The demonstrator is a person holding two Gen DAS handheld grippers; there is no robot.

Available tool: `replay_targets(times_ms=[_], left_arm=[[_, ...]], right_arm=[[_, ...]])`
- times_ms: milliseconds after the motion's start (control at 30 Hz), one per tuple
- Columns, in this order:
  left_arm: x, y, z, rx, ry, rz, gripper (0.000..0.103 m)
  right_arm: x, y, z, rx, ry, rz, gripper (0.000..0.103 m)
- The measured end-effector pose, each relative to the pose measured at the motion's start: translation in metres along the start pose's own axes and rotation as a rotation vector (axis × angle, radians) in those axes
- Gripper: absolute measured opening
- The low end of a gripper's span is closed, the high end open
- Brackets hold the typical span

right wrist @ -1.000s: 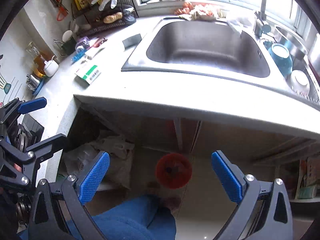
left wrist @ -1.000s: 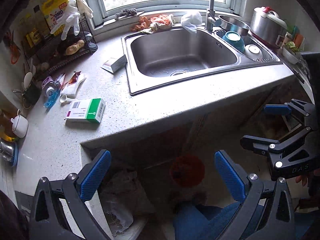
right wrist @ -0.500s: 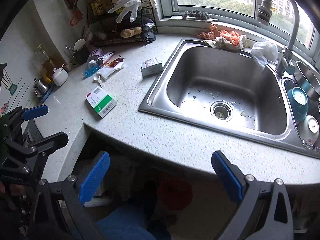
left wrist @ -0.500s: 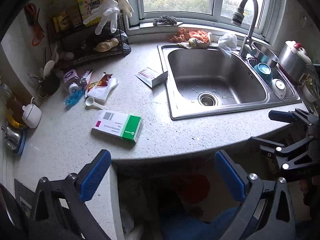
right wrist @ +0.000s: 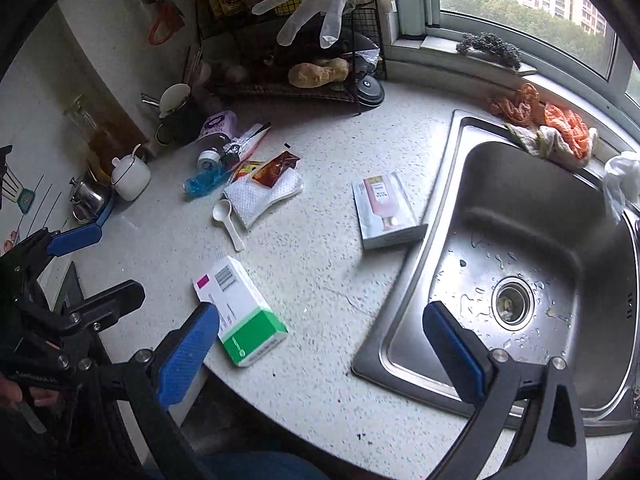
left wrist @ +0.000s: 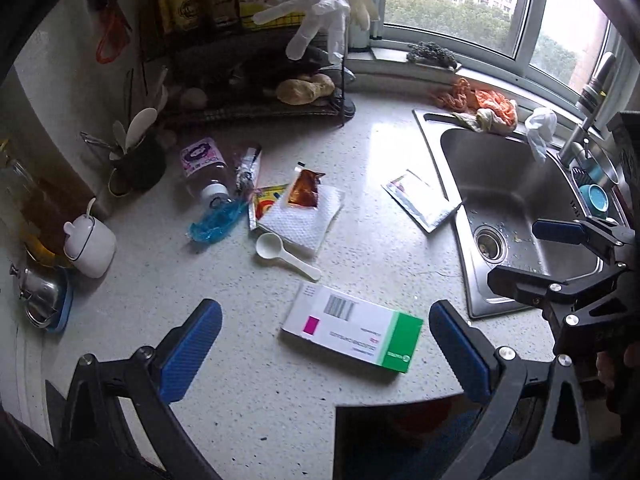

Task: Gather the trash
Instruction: 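Grasp the white napkin with the right gripper and lift it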

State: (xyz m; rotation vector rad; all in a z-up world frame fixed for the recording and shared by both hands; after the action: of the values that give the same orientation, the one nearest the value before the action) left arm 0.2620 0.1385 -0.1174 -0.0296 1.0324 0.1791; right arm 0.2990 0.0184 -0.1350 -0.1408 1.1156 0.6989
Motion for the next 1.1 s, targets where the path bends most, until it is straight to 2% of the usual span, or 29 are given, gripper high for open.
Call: replay_targets(times_ms=[167,367,433,567,633,700,867,900,933,1000,1100], left_arm=[[0.023,0.041,0.013,-0.050,0.025,0.022,0.103],[0.057,0.081,0.019,-0.102,0.073,0.044,0.103],[0.067,0.091,0.020,-0.119,0.089,0.050,0.103],[0.082,0.109,0.016,-0.134,0.119,0.069,0.103],[0.088,0.115,0.012,-0.149,0.131,0.061,0.103],[0.095,0.121,0.008,-0.167,0.146,0.054,0.103],[0.104,0.124,0.000,-0.188,0.169,0.040,0.103],[0.104,0.123,-0.001,-0.189,0.170,0.037,0.103],[0.104,0.122,-0.001,-0.190,0.172,0.035,0.103],[0.104,0.120,0.000,-0.185,0.172,0.035,0.103],[0.103,0.117,0.003,-0.175,0.169,0.034,0.103]], right_arm=[[0.042,0.024,0.032,0.018,0.052,0.053,0.102],[0.093,0.048,0.051,-0.018,0.129,0.066,0.101],[0.110,0.053,0.055,-0.022,0.163,0.073,0.094],[0.140,0.052,0.054,0.026,0.214,0.062,0.086],[0.151,0.052,0.053,0.046,0.238,0.064,0.073],[0.157,0.053,0.052,0.046,0.255,0.066,0.065],[0.166,0.063,0.059,0.005,0.259,0.075,0.055],[0.167,0.065,0.060,-0.010,0.260,0.068,0.043],[0.168,0.067,0.062,-0.030,0.257,0.053,0.027],[0.171,0.068,0.061,-0.050,0.264,0.041,0.011],[0.166,0.063,0.057,-0.044,0.260,0.054,0.003]])
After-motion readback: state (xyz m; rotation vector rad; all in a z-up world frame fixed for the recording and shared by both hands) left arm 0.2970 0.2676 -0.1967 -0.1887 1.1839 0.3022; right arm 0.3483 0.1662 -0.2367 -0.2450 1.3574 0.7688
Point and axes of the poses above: each gripper's, at about its wrist camera, not at the fingertips, and x roughly the way its jaws point, y to its left, z to its top, the point moved 10 cm from there along x, roughly the way its jaws point, and after that the axes turned 4 degrees about x, right-handed, at the moved point
